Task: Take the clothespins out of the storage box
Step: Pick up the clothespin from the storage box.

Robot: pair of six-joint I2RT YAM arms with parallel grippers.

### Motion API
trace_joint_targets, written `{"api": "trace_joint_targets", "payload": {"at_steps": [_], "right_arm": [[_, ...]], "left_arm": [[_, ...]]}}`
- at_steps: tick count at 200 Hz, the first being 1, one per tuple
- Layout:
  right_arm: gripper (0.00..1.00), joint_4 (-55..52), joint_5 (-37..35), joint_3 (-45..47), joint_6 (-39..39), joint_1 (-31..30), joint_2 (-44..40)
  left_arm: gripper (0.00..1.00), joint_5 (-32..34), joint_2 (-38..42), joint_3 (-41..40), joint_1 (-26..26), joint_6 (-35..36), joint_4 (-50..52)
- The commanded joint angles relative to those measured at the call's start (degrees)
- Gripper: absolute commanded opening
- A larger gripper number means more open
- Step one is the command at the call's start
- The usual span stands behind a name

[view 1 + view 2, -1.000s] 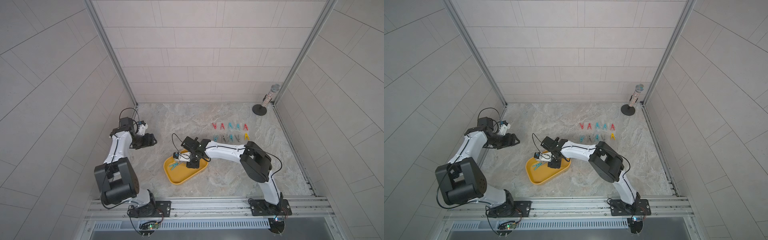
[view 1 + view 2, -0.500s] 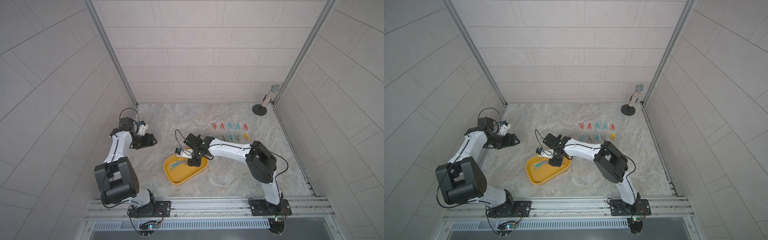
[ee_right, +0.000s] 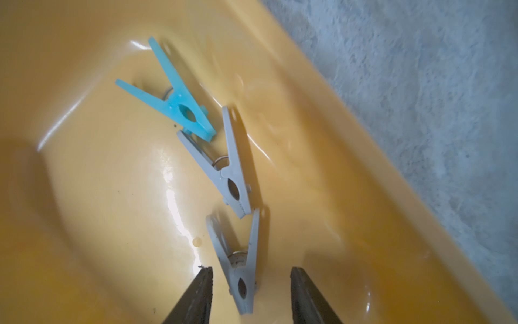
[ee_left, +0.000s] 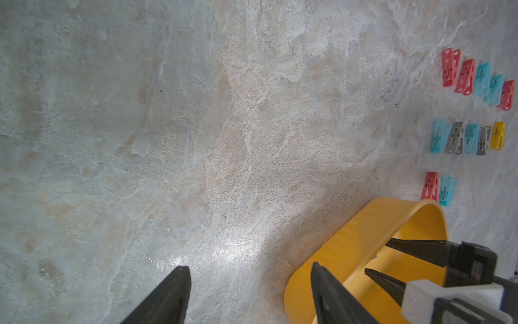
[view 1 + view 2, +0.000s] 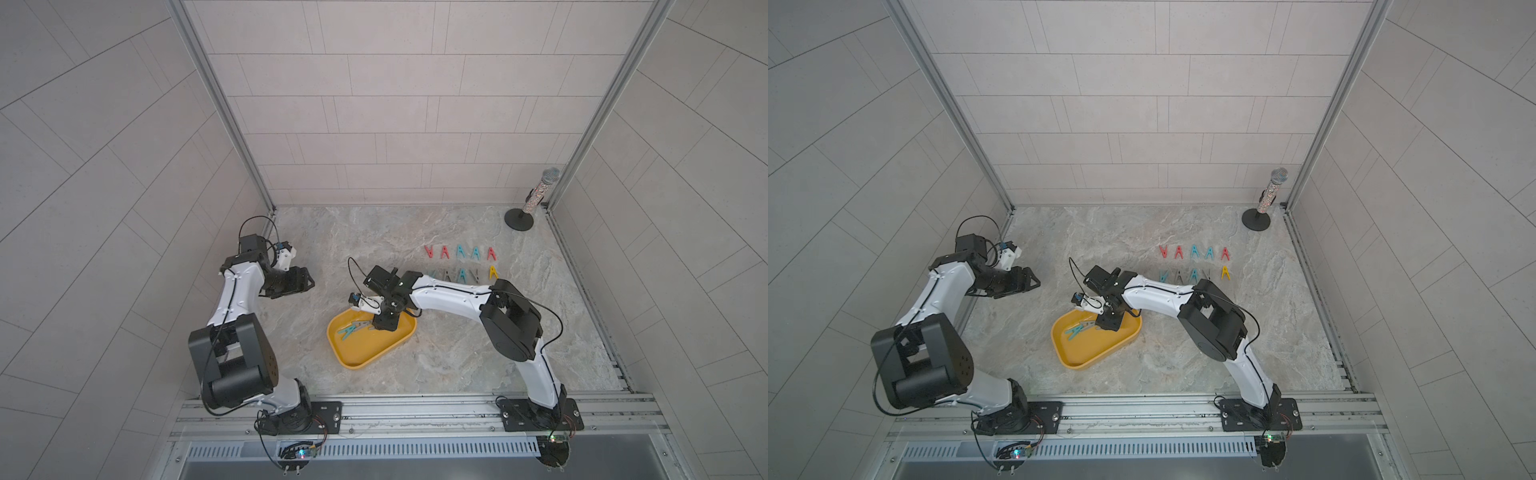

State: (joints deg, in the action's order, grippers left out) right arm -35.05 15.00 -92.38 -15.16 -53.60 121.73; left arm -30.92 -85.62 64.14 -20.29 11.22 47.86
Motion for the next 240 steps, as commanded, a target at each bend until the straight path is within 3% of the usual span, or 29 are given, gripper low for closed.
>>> {"api": "trace_joint_targets", "payload": {"at_steps": [1,83,133,184,240], "right_arm": [[0.49,-1.9,-0.7,-1.0,0.1,-0.3,1.5],[0.44,-2.1,-0.4,-1.1,0.5,-0.3,2.8],[0.33,-2.0,0.0,0.1,0.7,-0.3,1.1],[0.21,0.1,-0.2,2.9,2.7,-0.4,-3.2],[0.19,3.6,0.3,6.6,5.2,-0.4,-9.8]], "left_arm": [[0.76,-0.9,0.3,-0.6,-0.5,0.8,0.8],[0.76,-0.7,0.4,-0.5,-0.5,0.7,0.8],[0.76,-0.6,0.2,-0.7,-0.6,0.7,0.7],[0.76,-0.5,0.2,-0.8,-0.5,0.6,0.5],[0.75,-0.4,-0.6,-0.5,-0.5,0.2,0.5]]}}
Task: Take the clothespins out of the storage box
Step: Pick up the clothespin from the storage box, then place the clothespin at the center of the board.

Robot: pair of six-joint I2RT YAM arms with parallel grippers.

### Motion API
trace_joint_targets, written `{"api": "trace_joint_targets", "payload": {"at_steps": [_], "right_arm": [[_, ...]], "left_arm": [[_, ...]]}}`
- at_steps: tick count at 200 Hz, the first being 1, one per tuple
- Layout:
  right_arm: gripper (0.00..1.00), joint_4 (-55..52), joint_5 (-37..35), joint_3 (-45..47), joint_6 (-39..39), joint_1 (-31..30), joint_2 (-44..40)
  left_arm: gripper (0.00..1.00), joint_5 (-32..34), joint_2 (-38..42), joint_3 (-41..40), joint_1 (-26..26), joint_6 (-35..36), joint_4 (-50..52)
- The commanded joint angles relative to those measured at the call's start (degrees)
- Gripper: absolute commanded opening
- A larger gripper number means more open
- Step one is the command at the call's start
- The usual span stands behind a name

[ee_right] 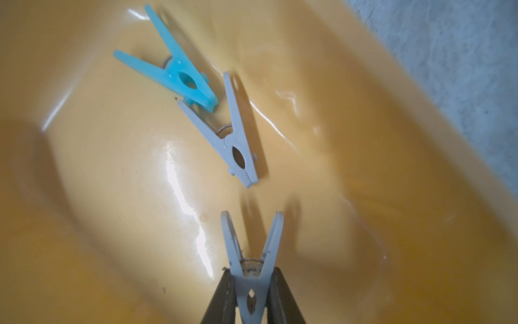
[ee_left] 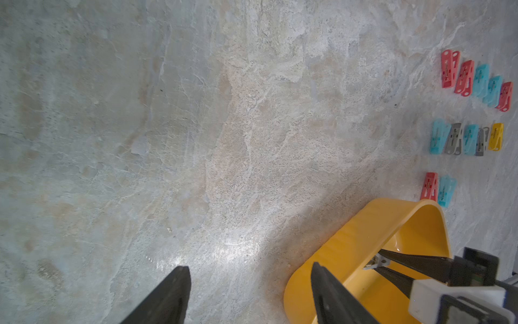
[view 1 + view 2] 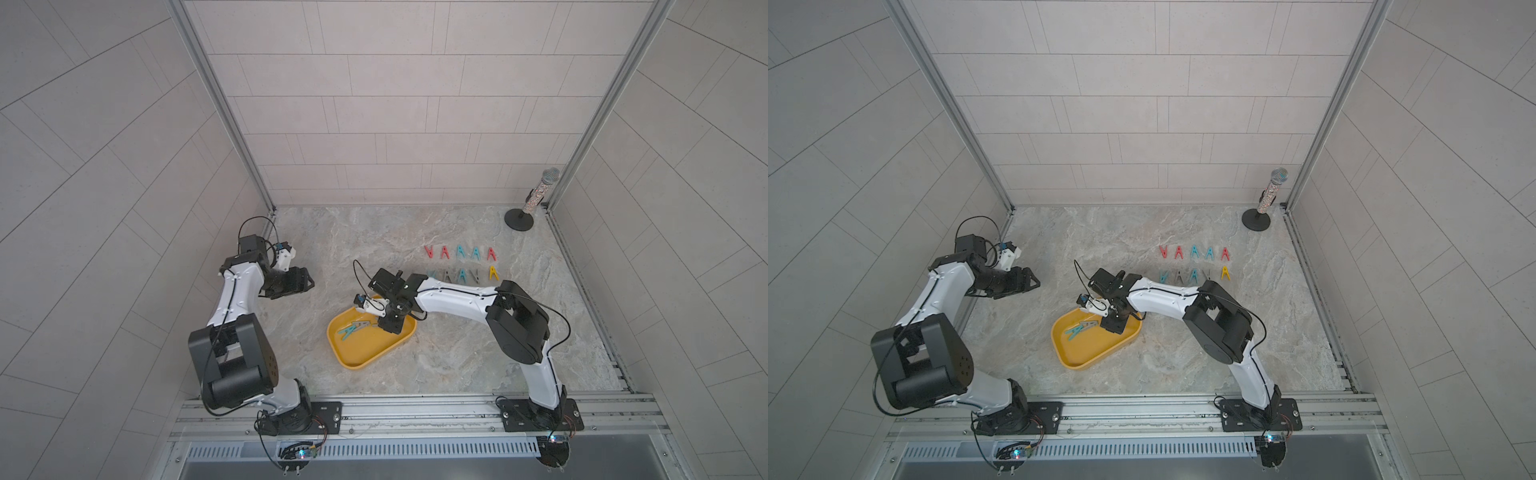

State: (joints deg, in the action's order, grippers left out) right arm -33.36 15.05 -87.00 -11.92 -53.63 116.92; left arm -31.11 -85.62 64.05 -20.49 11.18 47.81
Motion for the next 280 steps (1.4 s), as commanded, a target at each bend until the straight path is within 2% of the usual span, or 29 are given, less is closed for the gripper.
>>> {"api": "trace_joint_targets", "payload": {"at_steps": [1,70,102,145,196,224,238,280], "right_arm": [[0.19,2.0,0.2,1.3,2.0,-0.3,-5.0],[0.18,7.5,0.0,7.2,7.0,-0.3,-16.1],[0.17,11.6,-4.2,11.0,10.5,0.1,-22.0],[0.17,19.7,-13.8,20.0,19.4,3.2,-31.9],[0.14,19.9,-16.3,27.6,28.2,11.2,-41.1],[0.14,19.4,-17.2,32.3,32.4,16.9,-45.9],[0.13,18.2,-17.8,34.2,34.3,19.9,-47.7],[0.12,13.7,-16.3,38.7,38.6,28.1,-49.3]], "left_arm": [[0.75,-0.2,-0.6,-0.5,-0.3,0.2,0.6],[0.75,0.0,-0.6,-0.5,-0.4,0.2,0.7],[0.75,0.2,-0.7,-0.5,-0.3,0.2,0.6],[0.75,0.1,-0.5,-0.6,-0.3,0.4,0.6],[0.75,-1.3,-0.7,-0.8,-0.2,1.0,0.6],[0.75,-5.3,-0.7,-0.8,0.3,2.6,1.7],[0.75,-6.0,-0.5,-0.8,1.9,3.2,2.1],[0.75,-2.2,-1.4,-0.3,7.4,3.5,2.1]]}}
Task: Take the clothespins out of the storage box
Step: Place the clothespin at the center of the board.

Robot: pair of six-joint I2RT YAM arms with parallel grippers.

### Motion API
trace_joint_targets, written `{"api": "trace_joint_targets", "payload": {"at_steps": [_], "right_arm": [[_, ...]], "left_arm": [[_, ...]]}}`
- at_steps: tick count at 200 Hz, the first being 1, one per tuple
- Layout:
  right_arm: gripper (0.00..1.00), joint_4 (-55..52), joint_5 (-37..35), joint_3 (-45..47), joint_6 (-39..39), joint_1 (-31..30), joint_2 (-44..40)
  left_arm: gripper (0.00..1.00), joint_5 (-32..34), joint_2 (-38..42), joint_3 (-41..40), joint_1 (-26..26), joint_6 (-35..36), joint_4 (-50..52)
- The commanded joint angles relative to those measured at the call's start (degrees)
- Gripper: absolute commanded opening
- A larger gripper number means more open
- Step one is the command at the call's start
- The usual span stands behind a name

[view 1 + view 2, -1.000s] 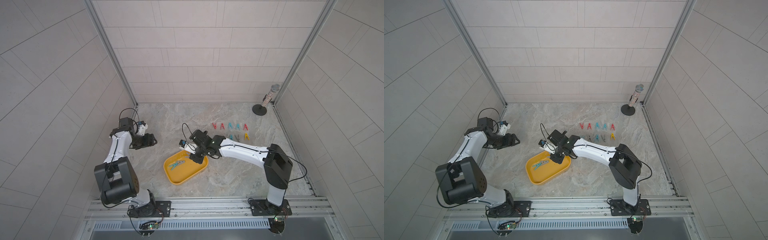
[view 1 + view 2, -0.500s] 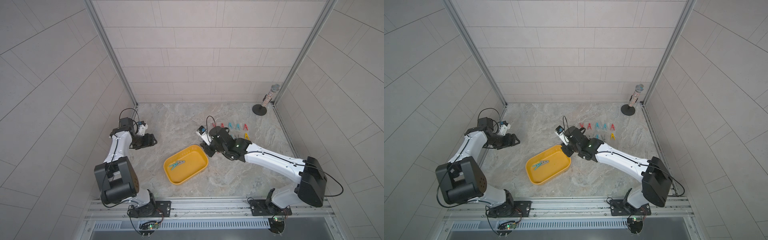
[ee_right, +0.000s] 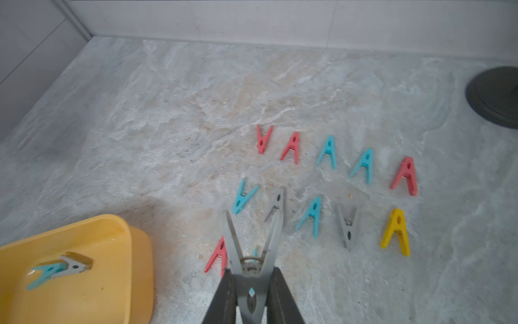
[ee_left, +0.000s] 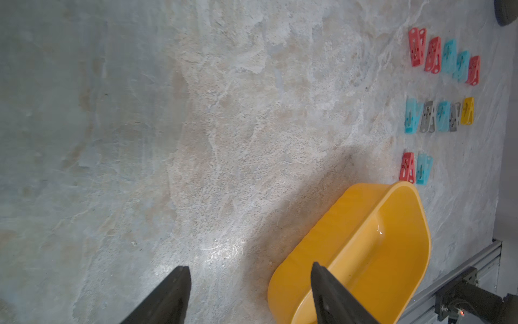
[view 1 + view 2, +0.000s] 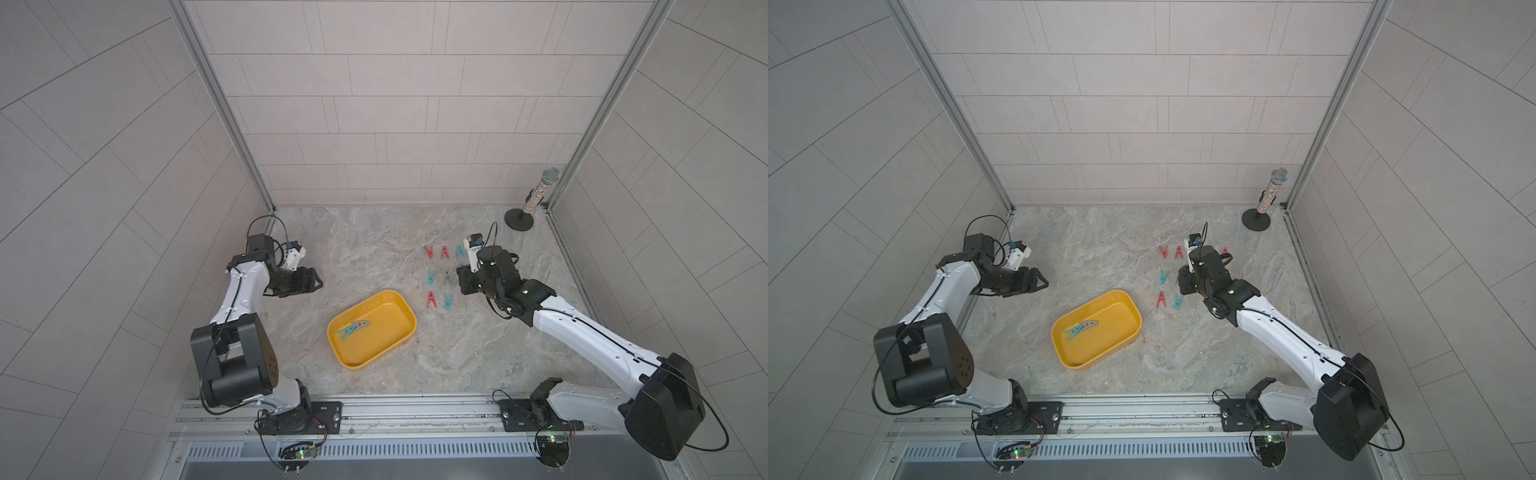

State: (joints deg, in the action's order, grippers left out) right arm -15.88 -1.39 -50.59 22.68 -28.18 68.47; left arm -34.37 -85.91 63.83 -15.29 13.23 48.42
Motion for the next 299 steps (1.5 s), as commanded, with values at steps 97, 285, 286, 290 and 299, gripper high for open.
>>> {"api": "trace_joint_targets", "payload": {"at_steps": [97,285,286,290,299], "right_arm": [[0.14,-6.4,8.5,3.5,4.9,6.8,13.7],[0.21,-3.9,9.1,-1.6,6.2,6.6,27.4],[0.21,-3.9,9.1,-1.6,6.2,6.5,27.4],[0.21,-3.9,9.1,-1.6,6.4,6.5,27.4],[0.22,-4.0,9.1,-1.4,6.3,6.2,27.2]], "left_arm": [[0.75,1.6,-0.7,-0.1,3.0,1.8,1.8],[0.75,2.6,-0.7,-0.1,3.0,1.7,1.5],[0.75,2.6,-0.7,-0.1,2.9,1.7,1.5],[0.75,2.7,-0.7,-0.2,3.0,1.8,1.5],[0.75,2.7,-0.7,-0.1,3.0,1.8,1.5]]}}
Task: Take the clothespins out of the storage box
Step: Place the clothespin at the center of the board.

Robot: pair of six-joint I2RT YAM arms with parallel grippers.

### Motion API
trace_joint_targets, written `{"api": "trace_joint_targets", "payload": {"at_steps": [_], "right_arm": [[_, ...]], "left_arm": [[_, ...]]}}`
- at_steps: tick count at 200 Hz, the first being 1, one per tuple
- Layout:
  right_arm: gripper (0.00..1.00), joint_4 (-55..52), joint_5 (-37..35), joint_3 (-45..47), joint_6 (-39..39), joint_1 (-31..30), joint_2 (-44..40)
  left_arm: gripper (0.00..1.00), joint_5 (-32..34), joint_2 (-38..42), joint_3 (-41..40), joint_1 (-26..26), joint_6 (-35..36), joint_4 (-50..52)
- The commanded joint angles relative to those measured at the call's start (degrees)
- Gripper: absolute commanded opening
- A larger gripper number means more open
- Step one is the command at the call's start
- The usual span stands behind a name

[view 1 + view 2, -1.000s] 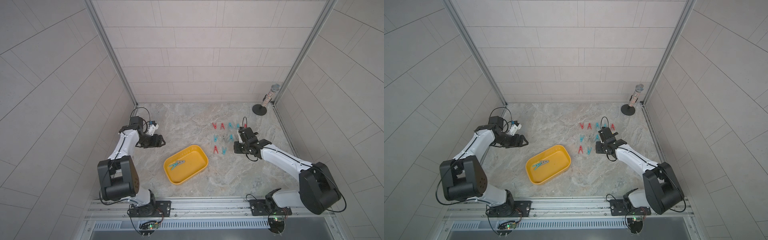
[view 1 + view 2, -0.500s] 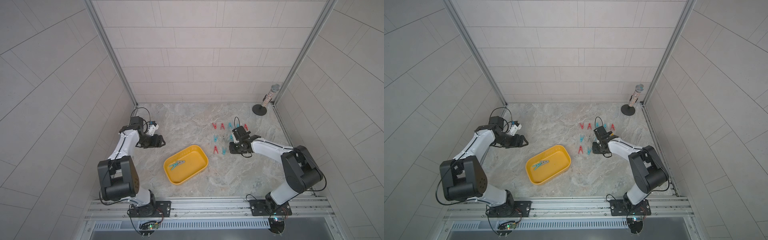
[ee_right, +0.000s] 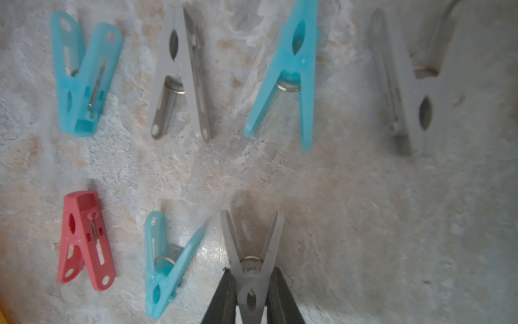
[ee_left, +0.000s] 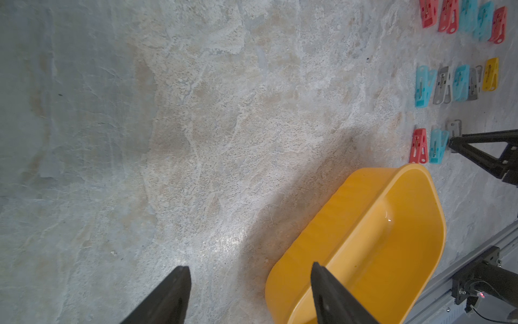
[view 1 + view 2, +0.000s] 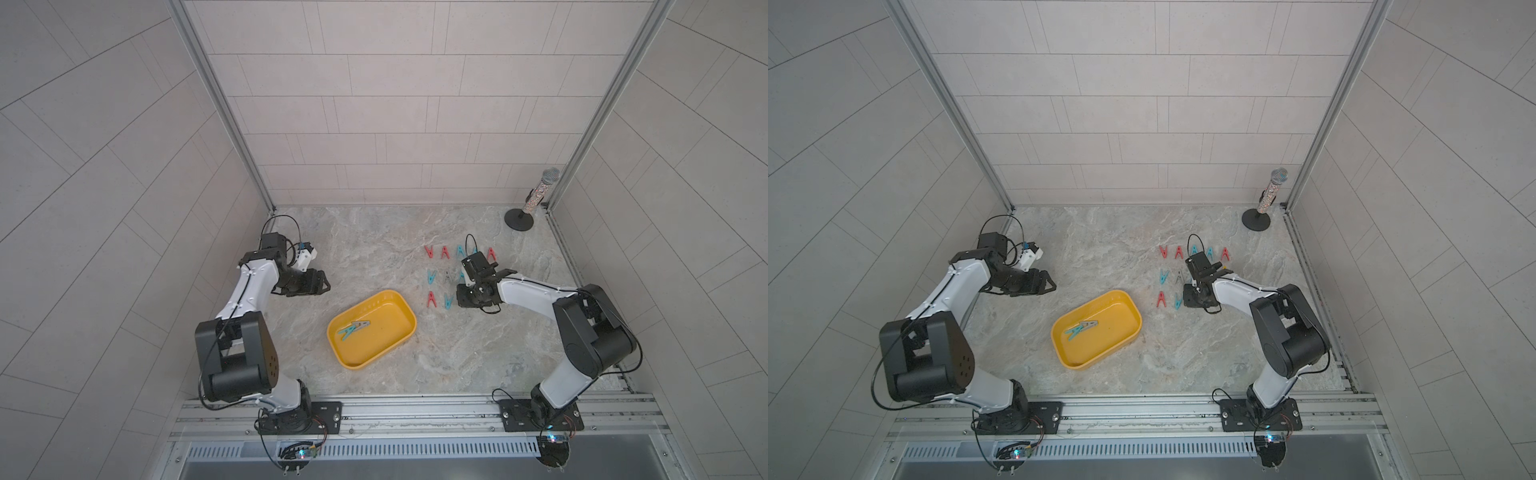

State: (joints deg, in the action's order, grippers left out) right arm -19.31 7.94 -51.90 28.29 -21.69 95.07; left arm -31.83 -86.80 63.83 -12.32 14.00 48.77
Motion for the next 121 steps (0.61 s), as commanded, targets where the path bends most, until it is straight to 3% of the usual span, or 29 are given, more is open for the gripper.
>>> {"api": "trace_joint_targets", "payload": {"at_steps": [1,121], "right_arm": [[0.22,-0.5,-0.3,-0.1,0.8,-0.3,0.5],[0.34,-4.1,-0.9,-0.7,0.5,-1.5,-5.6]], "left_arm": [[0.75,0.2,0.2,-0.1,0.0,1.0,1.2],[0.75,0.5,0.7,0.0,0.0,0.6,1.1]]}}
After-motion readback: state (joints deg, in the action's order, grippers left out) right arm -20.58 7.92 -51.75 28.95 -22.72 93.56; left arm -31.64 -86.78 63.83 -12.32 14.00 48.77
